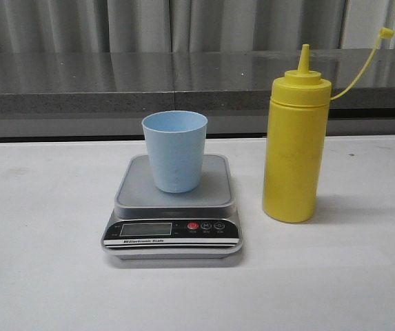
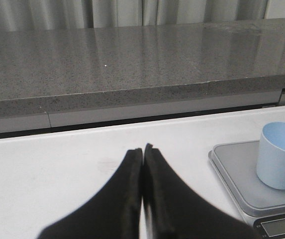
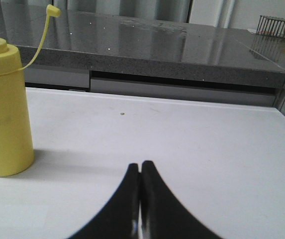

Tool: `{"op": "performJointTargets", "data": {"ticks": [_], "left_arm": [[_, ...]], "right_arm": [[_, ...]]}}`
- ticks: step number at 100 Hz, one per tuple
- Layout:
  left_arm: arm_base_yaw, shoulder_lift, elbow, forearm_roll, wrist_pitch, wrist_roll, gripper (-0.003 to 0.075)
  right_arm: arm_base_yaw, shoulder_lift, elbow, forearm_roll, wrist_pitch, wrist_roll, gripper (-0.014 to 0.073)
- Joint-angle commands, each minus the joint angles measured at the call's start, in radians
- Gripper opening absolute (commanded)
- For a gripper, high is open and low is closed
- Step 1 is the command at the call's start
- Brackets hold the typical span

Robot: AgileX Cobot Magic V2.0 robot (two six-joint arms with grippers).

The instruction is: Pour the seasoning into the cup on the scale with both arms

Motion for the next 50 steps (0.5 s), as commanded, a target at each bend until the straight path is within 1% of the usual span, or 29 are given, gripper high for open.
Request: {"op": "performJointTargets", "data": {"ticks": [1, 45, 50], "left_arm": [[0.000, 0.003, -0.025, 0.000, -0.081, -0.012, -0.0020], [0.000, 0.003, -0.025, 0.000, -0.081, -0.012, -0.0020], [0.000, 0.003, -0.025, 0.023, -0.081, -0.012, -0.0020]], "right_arm": [[-0.004, -0.021, -0.018, -0.008, -0.089, -0.003, -0.0068], [-0.004, -0.021, -0.018, -0.008, -0.089, -0.003, -0.0068], [-0.004, -0.021, -0.018, -0.008, -0.089, -0.003, -0.0068]]}}
